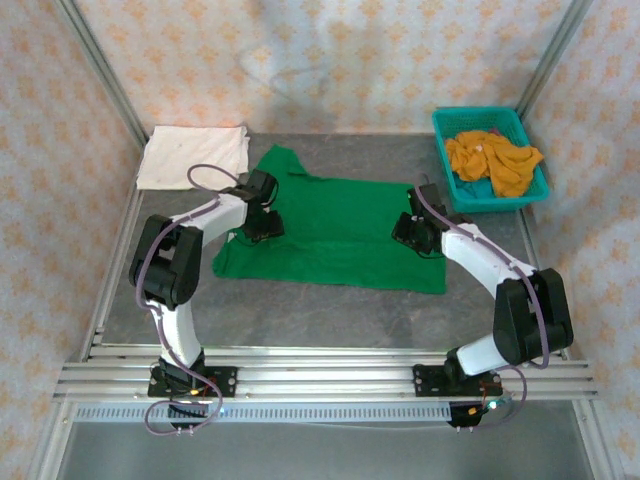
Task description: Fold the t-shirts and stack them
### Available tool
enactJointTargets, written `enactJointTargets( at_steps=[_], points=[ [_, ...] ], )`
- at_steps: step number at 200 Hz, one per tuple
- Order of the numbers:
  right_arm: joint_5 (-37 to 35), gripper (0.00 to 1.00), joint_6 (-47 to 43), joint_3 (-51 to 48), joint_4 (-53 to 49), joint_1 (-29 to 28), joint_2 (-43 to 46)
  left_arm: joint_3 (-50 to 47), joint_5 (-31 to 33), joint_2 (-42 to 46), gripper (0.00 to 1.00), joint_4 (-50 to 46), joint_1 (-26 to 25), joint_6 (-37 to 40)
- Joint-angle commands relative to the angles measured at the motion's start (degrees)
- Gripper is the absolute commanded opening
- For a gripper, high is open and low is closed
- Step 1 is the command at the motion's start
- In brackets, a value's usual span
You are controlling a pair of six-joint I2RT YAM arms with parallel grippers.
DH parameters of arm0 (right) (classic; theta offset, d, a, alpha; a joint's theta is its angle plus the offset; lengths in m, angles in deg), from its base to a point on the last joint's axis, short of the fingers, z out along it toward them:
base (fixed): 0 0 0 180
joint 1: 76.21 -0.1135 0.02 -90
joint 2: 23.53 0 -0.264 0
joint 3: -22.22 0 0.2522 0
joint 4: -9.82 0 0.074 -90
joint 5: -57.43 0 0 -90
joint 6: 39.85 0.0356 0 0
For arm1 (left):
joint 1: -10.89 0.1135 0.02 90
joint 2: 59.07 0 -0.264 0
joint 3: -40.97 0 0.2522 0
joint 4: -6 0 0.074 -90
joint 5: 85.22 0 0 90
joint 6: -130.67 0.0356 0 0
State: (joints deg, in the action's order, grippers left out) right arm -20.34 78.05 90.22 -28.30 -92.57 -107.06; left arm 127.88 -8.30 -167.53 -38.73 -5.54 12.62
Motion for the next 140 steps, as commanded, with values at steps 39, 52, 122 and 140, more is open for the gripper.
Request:
enactJointTargets(
  at_steps=[39, 52, 122, 140],
  points=[
    [-0.6, 0.28, 0.5, 0.9, 0.8, -0.1, 0.0, 0.8, 2.9, -0.6, 0.34, 0.1, -0.9, -0.6],
    [-0.6, 0.28, 0.4, 0.9, 0.9, -0.2, -0.2, 0.9, 3.0, -2.4, 0.34, 0.4, -1.2, -0.7],
    [-0.2, 0.28, 0.0, 1.4, 0.5, -0.2, -1.4, 1.7, 4.0, -3.7, 0.16, 0.2, -2.5, -1.3],
    [-0.3, 0.29, 0.0, 1.4, 0.4, -0.2, -1.1, 2.4, 5.3, -2.8, 0.10, -0.7, -2.9, -1.2]
  ],
)
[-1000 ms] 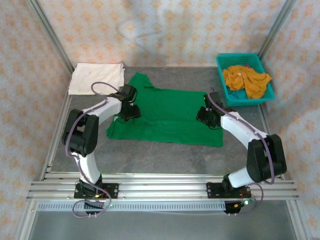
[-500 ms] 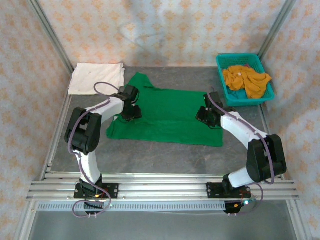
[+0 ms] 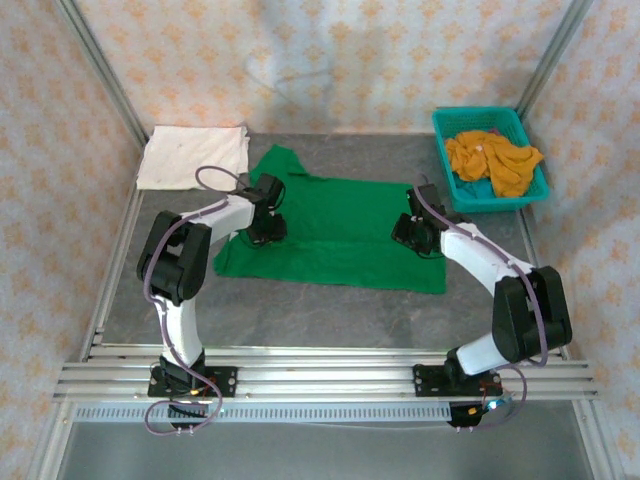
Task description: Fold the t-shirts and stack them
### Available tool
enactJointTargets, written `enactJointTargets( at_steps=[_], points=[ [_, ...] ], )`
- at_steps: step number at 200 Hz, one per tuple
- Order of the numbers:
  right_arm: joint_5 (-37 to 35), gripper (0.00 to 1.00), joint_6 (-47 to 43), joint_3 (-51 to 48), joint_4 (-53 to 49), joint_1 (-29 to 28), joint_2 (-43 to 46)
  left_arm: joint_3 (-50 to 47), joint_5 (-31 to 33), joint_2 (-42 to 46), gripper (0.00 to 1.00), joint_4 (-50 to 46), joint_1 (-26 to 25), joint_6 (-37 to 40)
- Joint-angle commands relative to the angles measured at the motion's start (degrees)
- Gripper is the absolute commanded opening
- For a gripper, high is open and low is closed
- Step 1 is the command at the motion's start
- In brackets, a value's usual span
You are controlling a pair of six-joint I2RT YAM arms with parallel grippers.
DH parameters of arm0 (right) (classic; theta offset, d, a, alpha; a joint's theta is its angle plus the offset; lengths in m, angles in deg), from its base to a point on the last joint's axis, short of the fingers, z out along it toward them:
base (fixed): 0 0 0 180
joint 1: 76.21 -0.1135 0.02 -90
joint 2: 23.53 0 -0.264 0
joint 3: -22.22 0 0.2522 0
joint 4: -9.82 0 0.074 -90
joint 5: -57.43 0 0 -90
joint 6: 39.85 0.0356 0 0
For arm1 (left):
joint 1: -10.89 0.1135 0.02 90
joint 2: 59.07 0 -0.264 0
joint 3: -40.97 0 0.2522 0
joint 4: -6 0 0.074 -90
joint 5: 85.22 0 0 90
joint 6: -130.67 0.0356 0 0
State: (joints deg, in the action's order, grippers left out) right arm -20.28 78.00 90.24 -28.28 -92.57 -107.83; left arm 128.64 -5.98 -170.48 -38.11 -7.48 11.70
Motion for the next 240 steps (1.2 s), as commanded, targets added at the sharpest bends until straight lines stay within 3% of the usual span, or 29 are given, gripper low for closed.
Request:
enactJointTargets(
  at_steps=[1, 68, 85, 110, 153, 166, 200, 240],
  points=[
    [-0.3, 0.29, 0.0, 1.4, 0.3, -0.2, -0.4, 1.6, 3.1, 0.2, 0.10, -1.4, -1.0, -0.2],
    [-0.8, 0.29, -0.1, 1.3, 0.1, -0.1, 0.6, 7.6, 6.1, 1.4, 0.10, -7.2, -2.6, 1.4],
    [-0.7, 0.29, 0.0, 1.2, 0.2, -0.1, 0.7, 7.6, 6.2, 1.1, 0.05, -6.9, -2.8, 1.4],
    [-0.7, 0.29, 0.0, 1.1, 0.2, -0.1, 0.9, 8.0, 6.1, 0.4, 0.18, -7.7, -2.9, 1.5],
    [-0.3, 0.30, 0.1, 0.9, 0.8, -0.2, 0.5, 6.6, 6.2, 1.6, 0.16, -7.2, -2.9, 1.2],
    [-0.2, 0.30, 0.2, 1.0, 1.0, -0.1, 0.3, 6.4, 6.2, 1.6, 0.05, -6.9, -2.9, 1.3],
    [0.4, 0.30, 0.3, 1.5, 1.2, -0.1, -0.1, 5.6, 6.2, 1.6, 0.00, -5.4, -2.9, 1.1],
    [0.4, 0.30, 0.1, 1.7, 1.1, -0.1, 0.3, 10.2, 7.9, 1.2, 0.00, -7.3, -4.2, 1.9]
  ],
)
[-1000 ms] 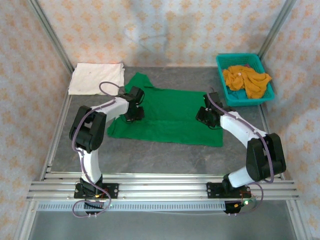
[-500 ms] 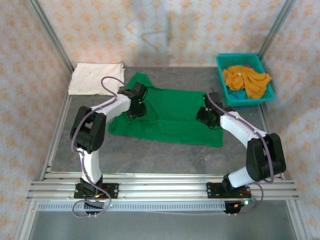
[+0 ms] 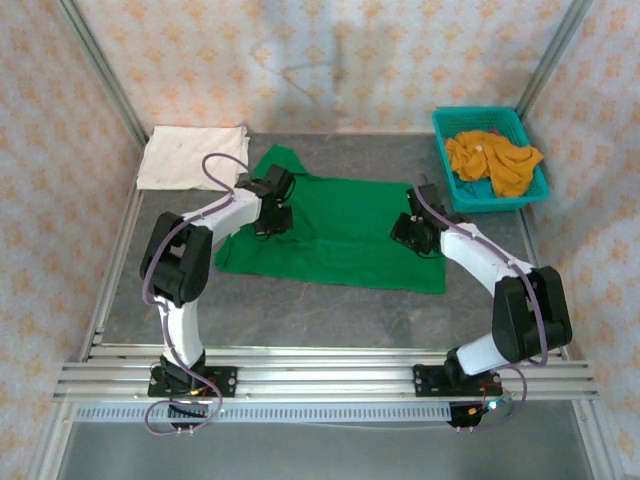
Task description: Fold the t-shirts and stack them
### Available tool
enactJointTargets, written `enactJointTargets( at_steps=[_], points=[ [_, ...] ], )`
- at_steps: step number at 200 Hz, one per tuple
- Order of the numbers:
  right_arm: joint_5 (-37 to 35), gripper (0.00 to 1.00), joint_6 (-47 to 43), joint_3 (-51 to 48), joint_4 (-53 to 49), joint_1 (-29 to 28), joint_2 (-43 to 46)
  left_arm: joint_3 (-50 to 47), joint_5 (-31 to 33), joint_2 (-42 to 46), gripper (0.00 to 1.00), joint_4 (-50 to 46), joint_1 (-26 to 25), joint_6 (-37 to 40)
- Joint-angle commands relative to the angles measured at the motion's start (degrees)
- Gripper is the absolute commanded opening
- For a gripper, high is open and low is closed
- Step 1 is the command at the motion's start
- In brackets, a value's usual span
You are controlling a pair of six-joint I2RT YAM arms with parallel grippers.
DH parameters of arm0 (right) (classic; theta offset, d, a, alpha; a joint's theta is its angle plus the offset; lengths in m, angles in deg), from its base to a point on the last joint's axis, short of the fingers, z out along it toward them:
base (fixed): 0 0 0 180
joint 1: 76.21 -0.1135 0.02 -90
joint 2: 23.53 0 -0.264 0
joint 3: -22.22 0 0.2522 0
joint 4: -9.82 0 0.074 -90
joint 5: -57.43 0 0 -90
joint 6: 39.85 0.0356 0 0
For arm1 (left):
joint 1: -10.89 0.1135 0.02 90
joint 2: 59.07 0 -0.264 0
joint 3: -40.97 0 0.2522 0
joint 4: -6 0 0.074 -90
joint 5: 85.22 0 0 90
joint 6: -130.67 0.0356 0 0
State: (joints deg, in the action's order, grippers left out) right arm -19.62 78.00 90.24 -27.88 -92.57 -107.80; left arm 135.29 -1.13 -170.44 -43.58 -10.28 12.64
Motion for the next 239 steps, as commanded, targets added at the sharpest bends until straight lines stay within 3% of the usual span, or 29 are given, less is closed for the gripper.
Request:
enactJointTargets(
  at_steps=[1, 69, 89, 100, 135, 186, 239],
  points=[
    [-0.3, 0.30, 0.1, 1.7, 0.7, -0.1, 0.2, 3.8, 3.1, 1.1, 0.00, -2.0, -1.5, 1.0],
    [0.5, 0.30, 0.4, 2.3, 1.4, -0.1, -1.0, 30.0, 7.0, -15.6, 0.00, -12.5, -7.0, 5.9],
    [0.5, 0.31, 0.4, 2.4, 1.0, -0.2, -0.7, 38.1, 9.5, -19.9, 0.32, -16.7, -8.4, 7.6],
    [0.3, 0.31, 0.1, 2.5, 0.5, -0.1, -0.3, 38.5, 11.5, -19.5, 0.42, -17.4, -8.7, 8.1],
    [-0.9, 0.32, -0.9, 2.0, -0.8, -0.1, 0.8, 21.9, 17.2, -5.9, 0.49, -10.1, -7.6, 7.2],
    [-0.5, 0.32, -1.6, 1.3, -1.0, -0.2, 0.1, -6.7, 6.7, 14.8, 0.46, -1.9, 3.3, 2.8],
    [1.0, 0.32, -0.1, -1.8, 0.5, -0.1, -1.1, -22.6, 1.7, 19.0, 0.42, 2.1, 9.7, 3.2]
  ],
)
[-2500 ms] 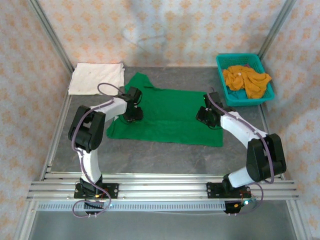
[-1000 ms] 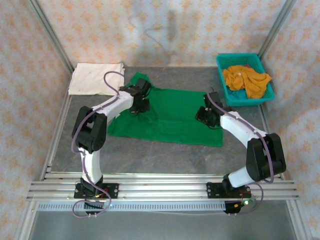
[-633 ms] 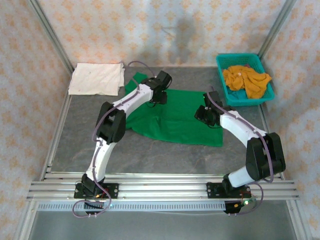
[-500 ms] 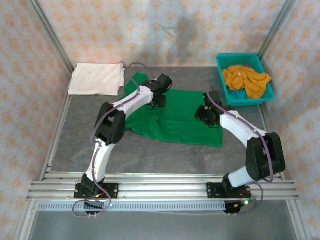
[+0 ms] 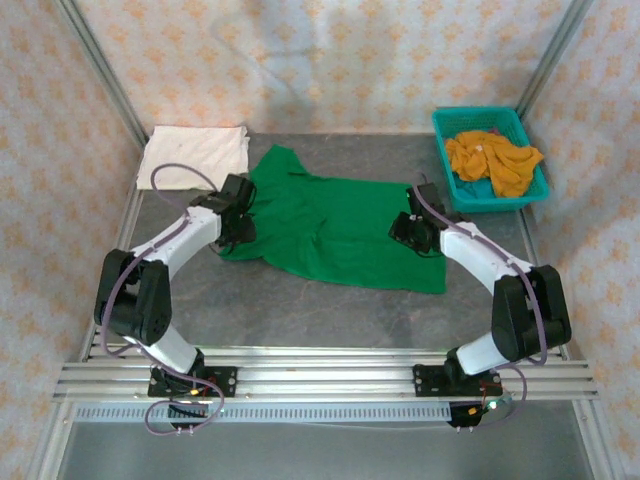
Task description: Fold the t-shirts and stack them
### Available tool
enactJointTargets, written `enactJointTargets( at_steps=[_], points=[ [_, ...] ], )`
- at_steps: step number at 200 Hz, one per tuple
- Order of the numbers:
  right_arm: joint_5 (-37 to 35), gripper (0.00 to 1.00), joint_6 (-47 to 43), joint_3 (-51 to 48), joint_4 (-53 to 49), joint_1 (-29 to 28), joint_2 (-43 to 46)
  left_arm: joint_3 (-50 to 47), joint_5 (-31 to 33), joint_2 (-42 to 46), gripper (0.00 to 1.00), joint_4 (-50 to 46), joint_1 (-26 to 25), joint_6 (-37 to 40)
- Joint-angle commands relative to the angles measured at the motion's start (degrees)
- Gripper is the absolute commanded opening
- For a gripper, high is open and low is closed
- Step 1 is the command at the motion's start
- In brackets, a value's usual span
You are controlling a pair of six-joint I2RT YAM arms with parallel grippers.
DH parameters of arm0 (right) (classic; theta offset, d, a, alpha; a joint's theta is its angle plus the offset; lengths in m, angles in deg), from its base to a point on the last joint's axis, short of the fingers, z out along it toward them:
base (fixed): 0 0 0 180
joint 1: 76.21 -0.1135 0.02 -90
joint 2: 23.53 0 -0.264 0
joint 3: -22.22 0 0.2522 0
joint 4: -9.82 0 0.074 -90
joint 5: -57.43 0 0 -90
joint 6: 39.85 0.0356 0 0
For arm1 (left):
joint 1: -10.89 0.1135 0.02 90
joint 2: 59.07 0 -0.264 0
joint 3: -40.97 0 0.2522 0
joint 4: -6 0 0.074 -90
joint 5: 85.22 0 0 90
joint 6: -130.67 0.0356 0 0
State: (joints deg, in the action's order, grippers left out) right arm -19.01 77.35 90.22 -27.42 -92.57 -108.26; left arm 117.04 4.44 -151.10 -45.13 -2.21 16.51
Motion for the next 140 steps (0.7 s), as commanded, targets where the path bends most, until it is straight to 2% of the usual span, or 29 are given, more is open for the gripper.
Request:
enactJointTargets(
  at_steps=[1, 27, 50, 95, 124, 140],
  points=[
    [0.5, 0.32, 0.6, -1.8, 0.0, -0.1, -0.7, -4.4, -3.9, -0.3, 0.42, 3.8, 1.6, -0.7],
    [1.6, 0.32, 1.8, -3.0, 1.8, -0.1, -1.4, -5.4, -4.4, -3.6, 0.35, 5.8, 2.8, -0.4],
    [1.4, 0.32, 2.6, -3.4, 2.4, -0.2, -1.7, -7.5, -5.4, -4.4, 0.32, 7.1, 6.1, -2.0],
    [1.7, 0.32, 4.9, -4.9, 3.4, 1.8, -3.0, -15.6, -6.6, 3.9, 0.24, 7.0, 11.8, -5.6],
    [3.4, 0.32, 6.9, -7.2, 5.1, 4.2, -4.3, -19.1, -9.1, 8.2, 0.23, 5.8, 16.7, -5.9],
    [3.2, 0.32, 6.7, -7.9, 5.4, 4.8, -4.8, -19.9, -8.4, 11.1, 0.23, 5.3, 17.2, -5.5]
  ],
)
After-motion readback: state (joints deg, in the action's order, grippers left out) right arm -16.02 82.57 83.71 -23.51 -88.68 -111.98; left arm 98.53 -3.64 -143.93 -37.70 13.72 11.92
